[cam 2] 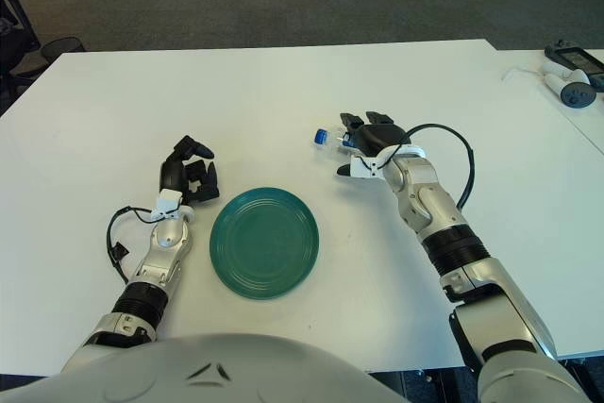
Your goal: Put the bottle into the plate.
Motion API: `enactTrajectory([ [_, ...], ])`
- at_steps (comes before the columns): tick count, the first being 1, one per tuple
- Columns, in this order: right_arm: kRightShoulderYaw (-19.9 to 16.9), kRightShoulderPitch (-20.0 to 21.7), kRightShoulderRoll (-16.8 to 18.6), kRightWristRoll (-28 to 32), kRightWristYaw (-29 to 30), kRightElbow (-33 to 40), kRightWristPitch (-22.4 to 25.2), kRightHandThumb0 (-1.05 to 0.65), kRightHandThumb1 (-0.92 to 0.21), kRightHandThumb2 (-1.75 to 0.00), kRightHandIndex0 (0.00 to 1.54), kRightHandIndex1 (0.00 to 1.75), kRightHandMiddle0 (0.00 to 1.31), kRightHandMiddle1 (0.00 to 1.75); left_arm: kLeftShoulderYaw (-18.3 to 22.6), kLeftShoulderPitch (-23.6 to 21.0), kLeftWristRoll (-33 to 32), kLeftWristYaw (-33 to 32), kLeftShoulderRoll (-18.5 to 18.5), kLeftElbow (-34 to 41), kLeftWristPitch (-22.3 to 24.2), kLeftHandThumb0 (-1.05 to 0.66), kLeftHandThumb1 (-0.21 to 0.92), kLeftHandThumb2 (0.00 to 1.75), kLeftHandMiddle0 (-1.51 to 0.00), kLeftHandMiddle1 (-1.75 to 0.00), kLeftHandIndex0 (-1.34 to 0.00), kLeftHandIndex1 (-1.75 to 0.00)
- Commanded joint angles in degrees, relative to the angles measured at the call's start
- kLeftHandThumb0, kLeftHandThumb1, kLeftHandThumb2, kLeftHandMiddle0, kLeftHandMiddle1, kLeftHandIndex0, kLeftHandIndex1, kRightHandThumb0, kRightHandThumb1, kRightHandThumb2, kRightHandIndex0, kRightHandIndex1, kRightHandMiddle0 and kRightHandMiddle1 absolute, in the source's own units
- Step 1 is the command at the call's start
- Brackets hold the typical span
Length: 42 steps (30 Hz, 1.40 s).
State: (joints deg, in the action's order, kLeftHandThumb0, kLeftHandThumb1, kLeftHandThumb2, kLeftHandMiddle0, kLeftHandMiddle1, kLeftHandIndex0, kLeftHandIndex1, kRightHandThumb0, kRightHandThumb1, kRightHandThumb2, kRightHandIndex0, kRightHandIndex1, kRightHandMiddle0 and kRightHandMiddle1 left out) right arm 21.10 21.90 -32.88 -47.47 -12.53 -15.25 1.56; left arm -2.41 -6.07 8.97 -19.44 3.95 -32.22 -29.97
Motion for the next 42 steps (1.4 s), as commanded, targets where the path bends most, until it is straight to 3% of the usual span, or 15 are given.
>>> enactTrajectory([
  [1, 0.60, 1.12, -0.33, 0.14, -0.53, -0.27, -1.02, -1.05, -0.92, -0.41, 0.00, 0.00, 0.00, 0.00, -0.69, 7.54, 0.79, 0.41, 0.31, -7.61, 1.07, -0.51, 0.20, 1.45, -1.27, -1.75, -0.70, -1.75],
  [19, 3.48, 0.51, -0.20, -1.37, -1.15, -2.38, -3.05, -1.05, -0.92, -0.45, 0.00, 0.00, 0.00, 0.00, -1.00, 7.48, 1.51, -0.46, 0.68, -7.13, 2.45, -0.51, 0.21, 1.44, -1.26, -1.75, -0.69, -1.75],
  [33, 5.20, 0.30, 0.83, -2.10, -1.50, -3.72, -0.99, -1.05, -0.92, -0.42, 0.00, 0.00, 0.00, 0.00, -1.04, 7.53, 1.35, -0.61, 1.17, -6.55, 3.10, -0.50, 0.22, 1.44, -1.26, -1.75, -0.69, -1.75],
  [42, 7.48, 0.85, 2.96, -2.80, 1.70, -9.95, 0.01, -1.05, -0.92, -0.39, 0.00, 0.00, 0.00, 0.00, -0.90, 7.56, 1.15, -0.63, 1.25, -6.96, 1.71, -0.51, 0.21, 1.44, -1.25, -1.75, -0.69, -1.75],
])
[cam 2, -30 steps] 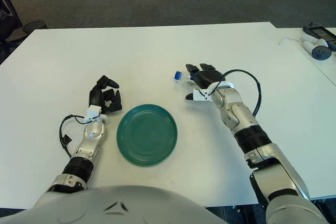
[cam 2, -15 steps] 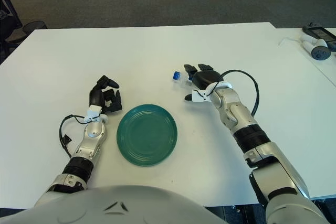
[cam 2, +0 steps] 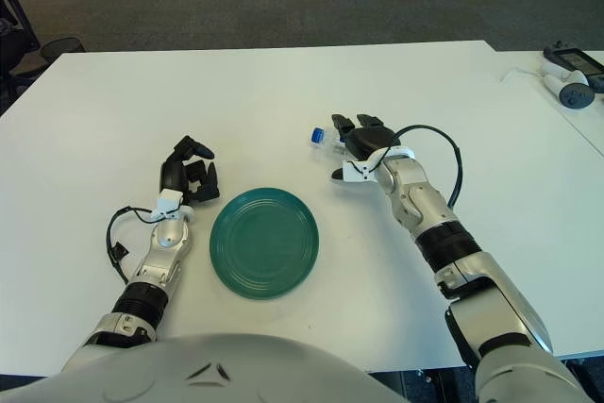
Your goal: Put the bottle into the plate.
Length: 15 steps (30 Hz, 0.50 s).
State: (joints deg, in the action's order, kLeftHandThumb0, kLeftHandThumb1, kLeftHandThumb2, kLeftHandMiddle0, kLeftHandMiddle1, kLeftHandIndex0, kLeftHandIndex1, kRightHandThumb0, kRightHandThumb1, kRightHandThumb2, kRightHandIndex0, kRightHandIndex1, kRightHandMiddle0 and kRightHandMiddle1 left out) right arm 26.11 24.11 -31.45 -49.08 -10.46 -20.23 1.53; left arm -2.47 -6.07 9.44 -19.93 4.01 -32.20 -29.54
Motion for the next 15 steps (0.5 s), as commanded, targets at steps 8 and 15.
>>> enactTrajectory([
  [8, 4.38, 1.23, 3.27, -0.71, 3.81, -15.04, -1.91, -1.05, -0.92, -0.36, 0.00, 0.00, 0.00, 0.00, -0.82, 7.55, 0.80, -0.06, 0.96, -6.96, 1.54, -0.51, 0.19, 1.46, -1.25, -1.75, -0.71, -1.75],
  [15, 5.21, 3.02, 4.24, -0.08, 5.52, -20.93, -3.23, -1.05, -0.92, -0.37, 0.00, 0.00, 0.01, 0.00, -0.74, 7.62, 0.92, -0.39, 0.97, -6.75, 2.07, -0.51, 0.19, 1.46, -1.25, -1.75, -0.70, -1.75],
])
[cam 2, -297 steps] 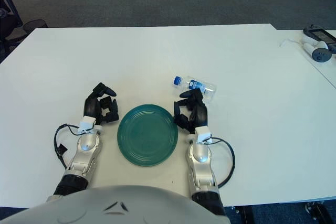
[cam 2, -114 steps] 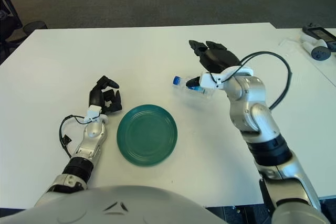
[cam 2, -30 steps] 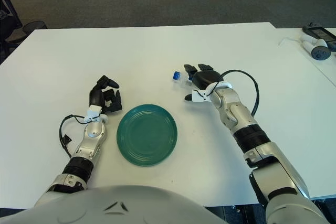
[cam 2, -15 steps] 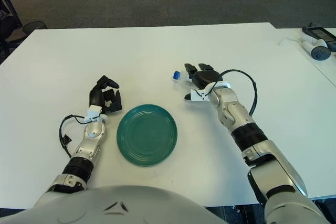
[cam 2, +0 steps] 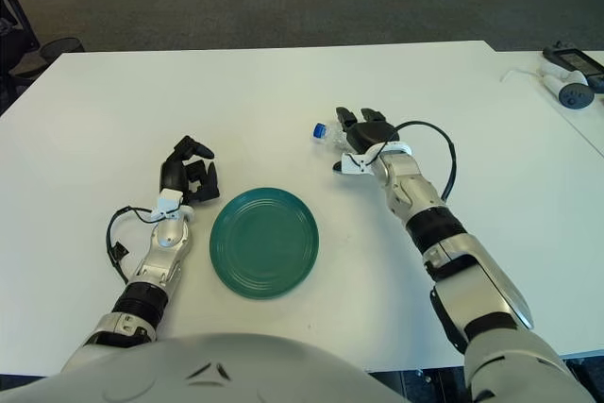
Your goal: Put the bottle into the plate.
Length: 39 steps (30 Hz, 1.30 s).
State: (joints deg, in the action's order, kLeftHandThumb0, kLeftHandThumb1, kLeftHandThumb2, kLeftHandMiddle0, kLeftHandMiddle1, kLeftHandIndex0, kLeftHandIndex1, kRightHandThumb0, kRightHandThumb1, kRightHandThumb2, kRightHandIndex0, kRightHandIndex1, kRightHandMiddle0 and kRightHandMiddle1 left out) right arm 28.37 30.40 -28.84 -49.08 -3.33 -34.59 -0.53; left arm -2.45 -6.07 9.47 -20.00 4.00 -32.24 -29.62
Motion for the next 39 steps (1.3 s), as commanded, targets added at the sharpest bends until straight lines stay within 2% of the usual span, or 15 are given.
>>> enactTrajectory([
  [1, 3.10, -2.99, 1.88, -0.04, -1.36, -7.64, -1.31, -1.05, -0.92, -0.37, 0.00, 0.00, 0.01, 0.01, -0.75, 7.62, 0.93, -0.43, 1.00, -6.66, 2.34, -0.51, 0.19, 1.46, -1.25, -1.75, -0.70, -1.75],
  [12, 4.25, -0.81, 3.34, 0.18, -0.25, -14.19, -2.23, -1.05, -0.92, -0.39, 0.00, 0.00, 0.01, 0.01, -0.81, 7.83, 1.26, -0.93, 0.98, -6.12, 3.31, -0.52, 0.19, 1.47, -1.26, -1.75, -0.71, -1.75],
  [25, 5.45, 1.99, 5.64, 0.59, 1.27, -22.98, -3.65, -1.05, -0.92, -0.36, 0.00, 0.00, 0.00, 0.00, -0.63, 7.92, 1.26, -0.95, 0.49, -6.72, 1.40, -0.52, 0.18, 1.48, -1.26, -1.75, -0.72, -1.75],
  [39, 6.67, 1.68, 5.93, 0.71, 1.88, -24.10, -4.76, -1.05, -0.92, -0.35, 0.00, 0.00, 0.00, 0.00, -0.46, 8.14, 0.39, 0.13, 0.43, -6.68, 0.96, -0.51, 0.20, 1.45, -1.26, -1.75, -0.70, -1.75],
])
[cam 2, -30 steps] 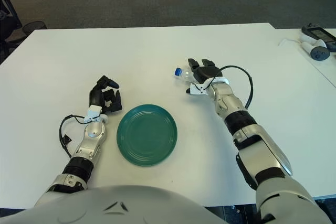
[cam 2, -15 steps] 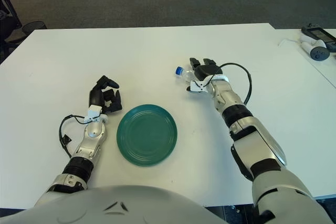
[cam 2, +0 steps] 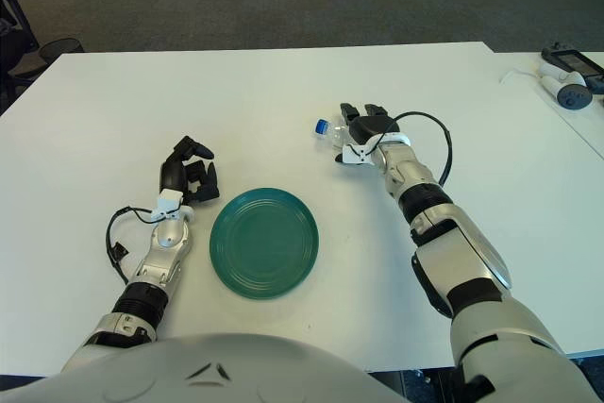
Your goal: Put the bottle into the plate.
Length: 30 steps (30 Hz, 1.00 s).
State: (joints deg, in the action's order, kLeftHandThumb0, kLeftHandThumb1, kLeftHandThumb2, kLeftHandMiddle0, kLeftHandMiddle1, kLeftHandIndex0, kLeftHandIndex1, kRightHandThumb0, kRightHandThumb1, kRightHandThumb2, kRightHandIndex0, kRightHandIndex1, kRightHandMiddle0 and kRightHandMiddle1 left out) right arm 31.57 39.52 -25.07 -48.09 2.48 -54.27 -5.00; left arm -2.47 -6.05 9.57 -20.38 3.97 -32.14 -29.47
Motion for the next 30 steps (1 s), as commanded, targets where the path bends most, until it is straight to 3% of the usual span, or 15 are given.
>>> enactTrajectory([
  [1, 3.46, -7.66, 2.21, -0.18, -3.88, -4.30, -0.13, -1.05, -0.92, -0.35, 0.00, 0.00, 0.00, 0.00, -0.45, 8.21, 0.21, 0.65, 0.42, -6.72, 0.66, -0.51, 0.20, 1.45, -1.26, -1.75, -0.70, -1.75],
  [5, 3.21, -7.77, 2.24, 0.14, -3.39, -4.67, 0.16, -1.05, -0.92, -0.35, 0.02, 0.01, 0.04, 0.03, -0.45, 8.31, 0.23, 0.68, 0.40, -6.75, 0.32, -0.51, 0.21, 1.45, -1.26, -1.75, -0.69, -1.75],
  [8, 3.15, -7.43, 2.24, 0.13, -2.87, -5.77, 0.19, -1.02, -0.92, -0.28, 0.17, 0.10, 0.01, 0.40, -0.40, 8.25, 0.33, 0.42, 0.47, -6.93, 0.02, -0.51, 0.20, 1.45, -1.26, -1.75, -0.70, -1.75],
  [11, 3.48, -7.23, 2.18, -0.17, -2.86, -6.09, 0.18, -1.00, -0.92, -0.23, 0.25, 0.16, 0.00, 0.56, -0.39, 8.20, 0.44, 0.19, 0.52, -6.96, 0.01, -0.51, 0.20, 1.46, -1.25, -1.75, -0.70, -1.75],
  [14, 4.09, -7.04, 2.05, -0.70, -3.10, -6.17, 0.22, -0.87, -0.90, -0.16, 0.26, 0.55, 0.00, 0.92, -0.40, 8.14, 0.73, -0.31, 0.60, -6.85, 0.40, -0.52, 0.18, 1.48, -1.25, -1.75, -0.72, -1.75],
  [16, 4.33, -7.22, 1.96, -0.80, -3.12, -5.84, 0.39, -0.75, -0.86, -0.15, 0.30, 0.89, 0.01, 1.28, -0.46, 8.32, 0.91, -0.52, 0.64, -6.55, 0.76, -0.53, 0.16, 1.50, -1.25, -1.75, -0.73, -1.75],
  [17, 4.40, -7.50, 1.92, -0.83, -2.87, -5.41, 0.62, -0.73, -0.85, -0.16, 0.31, 0.95, 0.01, 1.34, -0.49, 8.37, 0.96, -0.57, 0.64, -6.48, 0.96, -0.53, 0.16, 1.51, -1.25, -1.75, -0.73, -1.75],
  [19, 4.42, -7.99, 1.91, -0.80, -2.11, -4.83, 0.85, -0.63, -0.69, -0.41, 0.34, 1.14, 0.08, 1.58, -0.49, 8.40, 0.98, -0.56, 0.57, -6.50, 1.16, -0.53, 0.15, 1.51, -1.25, -1.75, -0.74, -1.75],
  [20, 4.09, -8.74, 2.11, -0.39, -0.77, -4.70, 0.49, -0.58, -0.66, -0.52, 0.35, 1.18, 0.17, 1.60, -0.48, 8.42, 0.95, -0.52, 0.54, -6.52, 1.21, -0.53, 0.15, 1.51, -1.25, -1.75, -0.74, -1.75],
  [22, 3.73, -9.56, 2.36, 0.15, 0.81, -4.69, -0.01, -0.24, -0.46, -0.91, 0.56, 1.26, 0.38, 1.69, -0.47, 8.44, 0.91, -0.47, 0.51, -6.53, 1.23, -0.53, 0.16, 1.50, -1.26, -1.75, -0.73, -1.75],
  [25, 3.26, -10.31, 2.83, 0.99, 2.64, -5.27, -1.00, -0.08, -0.33, -1.13, 0.70, 1.30, 0.50, 1.73, -0.50, 8.63, 0.86, -0.26, 0.42, -6.35, 1.22, -0.52, 0.17, 1.49, -1.26, -1.75, -0.72, -1.75],
  [30, 2.59, -10.79, 3.10, 2.16, 4.98, -5.75, -3.03, -0.01, -0.12, -1.38, 0.88, 1.27, 0.64, 1.74, -0.60, 8.96, 1.07, -0.45, 0.38, -5.96, 1.02, -0.51, 0.20, 1.46, -1.26, -1.75, -0.70, -1.75],
])
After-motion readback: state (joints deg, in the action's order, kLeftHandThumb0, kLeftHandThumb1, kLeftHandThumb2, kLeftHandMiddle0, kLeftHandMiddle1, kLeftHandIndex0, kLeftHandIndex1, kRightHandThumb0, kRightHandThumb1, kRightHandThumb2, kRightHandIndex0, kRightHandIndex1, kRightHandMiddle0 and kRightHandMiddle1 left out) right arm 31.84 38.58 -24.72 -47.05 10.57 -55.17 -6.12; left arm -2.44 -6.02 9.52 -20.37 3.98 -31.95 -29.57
